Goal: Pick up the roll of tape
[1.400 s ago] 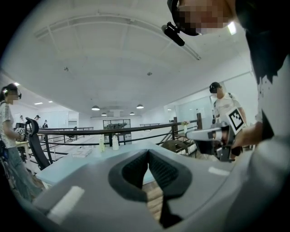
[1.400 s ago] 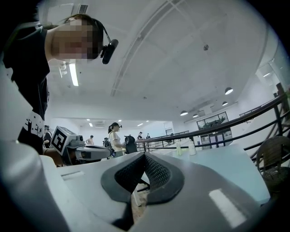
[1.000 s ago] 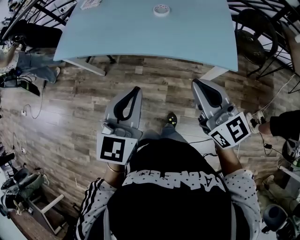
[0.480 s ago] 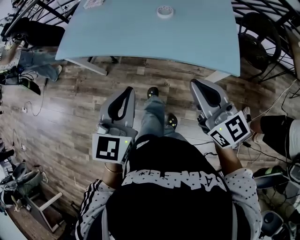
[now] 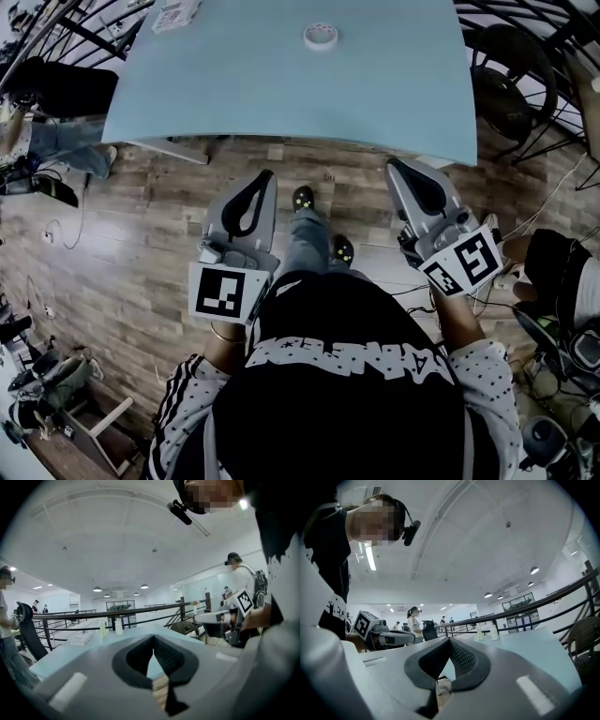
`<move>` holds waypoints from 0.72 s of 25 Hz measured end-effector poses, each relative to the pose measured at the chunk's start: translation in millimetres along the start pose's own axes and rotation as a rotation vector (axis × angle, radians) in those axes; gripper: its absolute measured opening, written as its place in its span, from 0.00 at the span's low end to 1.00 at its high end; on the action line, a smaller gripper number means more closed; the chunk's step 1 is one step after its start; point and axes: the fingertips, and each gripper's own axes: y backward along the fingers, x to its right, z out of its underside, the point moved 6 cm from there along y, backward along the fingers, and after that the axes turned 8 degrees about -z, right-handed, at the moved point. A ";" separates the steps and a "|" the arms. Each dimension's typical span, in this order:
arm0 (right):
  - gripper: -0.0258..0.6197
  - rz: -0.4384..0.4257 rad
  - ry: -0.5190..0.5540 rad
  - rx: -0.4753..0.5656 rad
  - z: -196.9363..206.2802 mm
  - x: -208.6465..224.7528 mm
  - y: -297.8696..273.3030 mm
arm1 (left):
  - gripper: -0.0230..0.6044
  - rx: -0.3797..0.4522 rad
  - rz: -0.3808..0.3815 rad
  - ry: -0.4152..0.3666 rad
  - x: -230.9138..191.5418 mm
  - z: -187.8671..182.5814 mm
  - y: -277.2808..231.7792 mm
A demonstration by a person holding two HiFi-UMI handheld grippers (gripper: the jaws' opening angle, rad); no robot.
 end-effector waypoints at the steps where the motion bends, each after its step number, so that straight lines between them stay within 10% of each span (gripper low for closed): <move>1: 0.04 0.006 0.002 -0.001 -0.1 3.8 -4.4 | 0.04 -0.005 0.002 0.002 -4.7 1.3 -4.7; 18: 0.04 0.054 -0.003 -0.050 -9.6 87.9 -123.4 | 0.04 -0.032 0.038 0.060 -104.0 0.9 -133.0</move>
